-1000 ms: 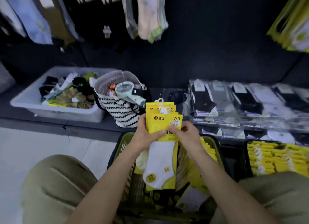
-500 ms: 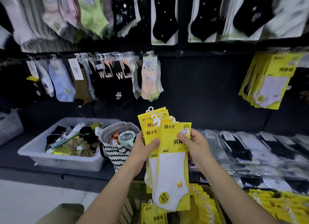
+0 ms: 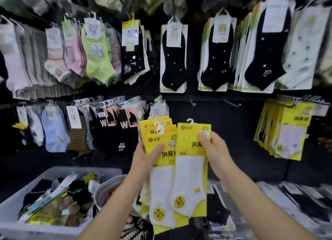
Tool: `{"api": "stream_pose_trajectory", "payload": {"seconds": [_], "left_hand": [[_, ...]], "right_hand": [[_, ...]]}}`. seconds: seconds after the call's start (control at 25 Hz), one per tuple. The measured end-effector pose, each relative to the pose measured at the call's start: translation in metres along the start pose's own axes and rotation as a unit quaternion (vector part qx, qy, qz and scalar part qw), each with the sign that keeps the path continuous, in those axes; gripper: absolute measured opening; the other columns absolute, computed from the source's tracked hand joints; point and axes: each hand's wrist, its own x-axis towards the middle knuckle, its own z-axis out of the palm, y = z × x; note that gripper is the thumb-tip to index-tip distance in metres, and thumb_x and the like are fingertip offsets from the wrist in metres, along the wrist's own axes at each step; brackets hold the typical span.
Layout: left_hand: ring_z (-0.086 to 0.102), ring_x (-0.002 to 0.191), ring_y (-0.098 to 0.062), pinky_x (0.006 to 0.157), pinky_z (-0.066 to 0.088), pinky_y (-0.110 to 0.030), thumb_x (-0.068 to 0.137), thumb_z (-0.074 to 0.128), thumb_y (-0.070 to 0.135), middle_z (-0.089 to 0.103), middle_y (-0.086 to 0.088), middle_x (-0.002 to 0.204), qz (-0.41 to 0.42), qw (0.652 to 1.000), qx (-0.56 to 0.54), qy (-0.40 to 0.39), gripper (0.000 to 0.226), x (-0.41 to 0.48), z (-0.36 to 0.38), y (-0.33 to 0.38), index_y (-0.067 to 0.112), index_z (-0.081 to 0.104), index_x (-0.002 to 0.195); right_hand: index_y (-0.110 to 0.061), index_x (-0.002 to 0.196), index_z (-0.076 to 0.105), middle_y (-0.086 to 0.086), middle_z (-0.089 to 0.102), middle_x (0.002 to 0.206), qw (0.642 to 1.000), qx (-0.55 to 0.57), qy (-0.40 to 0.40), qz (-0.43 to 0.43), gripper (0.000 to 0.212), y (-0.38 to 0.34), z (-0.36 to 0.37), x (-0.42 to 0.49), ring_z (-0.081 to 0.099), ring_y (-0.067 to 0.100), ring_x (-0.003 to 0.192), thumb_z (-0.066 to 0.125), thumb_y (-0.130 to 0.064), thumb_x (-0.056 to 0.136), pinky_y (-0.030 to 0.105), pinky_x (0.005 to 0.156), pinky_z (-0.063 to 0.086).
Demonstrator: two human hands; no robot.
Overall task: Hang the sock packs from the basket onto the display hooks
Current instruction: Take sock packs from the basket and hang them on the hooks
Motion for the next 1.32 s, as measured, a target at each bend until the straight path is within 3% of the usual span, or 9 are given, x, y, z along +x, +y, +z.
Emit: {"api": "stream_pose_trajectory", "payload": {"seconds": [0.2, 0.28, 0.48, 0.72, 0.84, 0.96, 1.08, 1.2, 1.32], "left_hand": [[0.066, 0.090, -0.012, 0.070, 0.054, -0.028, 0.079, 0.071, 0.029, 0.066, 0.008, 0.103, 0.007, 1.000, 0.008, 0.017, 0.028, 0.027, -0.004, 0.001, 0.031, 0.052, 0.100], [0.066, 0.090, -0.011, 0.068, 0.053, -0.026, 0.079, 0.071, 0.028, 0.066, 0.008, 0.102, 0.008, 1.000, 0.013, 0.014, 0.027, 0.032, -0.005, -0.003, 0.033, 0.052, 0.097], [0.067, 0.073, 0.003, 0.052, 0.051, -0.013, 0.079, 0.071, 0.026, 0.065, 0.013, 0.094, 0.012, 1.000, 0.015, 0.008, 0.027, 0.036, -0.001, -0.004, 0.035, 0.051, 0.095], [0.066, 0.073, 0.008, 0.051, 0.049, -0.009, 0.079, 0.071, 0.022, 0.065, 0.013, 0.094, 0.029, 0.999, 0.038, 0.001, 0.028, 0.033, -0.002, -0.003, 0.034, 0.051, 0.095], [0.066, 0.074, 0.004, 0.051, 0.048, -0.008, 0.079, 0.071, 0.023, 0.064, 0.013, 0.094, 0.039, 0.998, 0.048, 0.003, 0.028, 0.033, 0.000, 0.005, 0.034, 0.050, 0.094], [0.064, 0.082, -0.002, 0.053, 0.049, -0.010, 0.079, 0.071, 0.023, 0.064, 0.011, 0.097, 0.041, 0.998, 0.047, 0.005, 0.028, 0.033, 0.006, 0.011, 0.034, 0.050, 0.094], [0.065, 0.084, -0.005, 0.055, 0.051, -0.012, 0.079, 0.071, 0.024, 0.065, 0.008, 0.098, 0.040, 0.998, 0.044, 0.000, 0.027, 0.034, 0.015, 0.011, 0.032, 0.051, 0.096], [0.065, 0.082, -0.002, 0.054, 0.049, -0.010, 0.078, 0.072, 0.025, 0.066, 0.006, 0.099, 0.045, 0.998, 0.037, 0.007, 0.032, 0.035, 0.028, 0.011, 0.023, 0.054, 0.105], [0.067, 0.077, 0.000, 0.054, 0.049, -0.010, 0.076, 0.072, 0.027, 0.067, 0.007, 0.100, 0.053, 0.998, 0.027, -0.009, 0.053, 0.032, 0.040, 0.011, 0.013, 0.051, 0.122]], "right_hand": [[-0.024, 0.087, 0.059, 0.004, 0.068, 0.095, 0.997, -0.030, 0.032, -0.064, 0.009, -0.026, -0.005, 0.046, 0.066, 0.017, 0.086, 0.054, -0.027, 0.094, 0.032, 0.074, 0.055], [-0.026, 0.084, 0.058, 0.000, 0.067, 0.091, 0.996, -0.045, 0.045, -0.065, 0.010, -0.024, -0.003, 0.054, 0.064, 0.013, 0.082, 0.053, -0.027, 0.094, 0.026, 0.069, 0.054], [-0.019, 0.087, 0.059, 0.008, 0.067, 0.096, 0.995, -0.058, 0.071, -0.032, 0.011, -0.016, -0.003, 0.065, 0.065, 0.022, 0.089, 0.054, -0.027, 0.093, 0.041, 0.081, 0.054], [-0.018, 0.084, 0.058, 0.007, 0.067, 0.092, 0.991, -0.103, 0.080, -0.013, 0.014, -0.002, -0.001, 0.076, 0.065, 0.026, 0.091, 0.054, -0.028, 0.092, 0.047, 0.084, 0.054], [-0.009, 0.093, 0.059, 0.013, 0.065, 0.100, 0.985, -0.148, 0.085, 0.010, 0.021, -0.002, 0.005, 0.090, 0.063, 0.030, 0.096, 0.051, -0.029, 0.093, 0.051, 0.088, 0.050], [-0.007, 0.096, 0.059, 0.013, 0.064, 0.103, 0.980, -0.180, 0.071, 0.044, 0.031, -0.003, 0.002, 0.094, 0.061, 0.028, 0.097, 0.050, -0.036, 0.093, 0.045, 0.087, 0.050], [-0.014, 0.096, 0.055, 0.004, 0.057, 0.102, 0.965, -0.239, 0.101, -0.048, 0.040, -0.001, -0.001, 0.073, 0.054, 0.020, 0.095, 0.055, -0.053, 0.085, 0.036, 0.079, 0.047], [-0.028, 0.090, 0.045, -0.006, 0.051, 0.087, 0.984, -0.161, 0.008, -0.072, 0.050, -0.003, 0.015, 0.031, 0.051, 0.009, 0.075, 0.069, -0.062, 0.062, 0.023, 0.062, 0.039], [-0.020, 0.085, 0.053, -0.002, 0.059, 0.083, 0.979, -0.195, -0.021, -0.058, 0.043, -0.003, 0.026, 0.021, 0.056, 0.011, 0.073, 0.074, -0.052, 0.066, 0.026, 0.060, 0.044]]}}
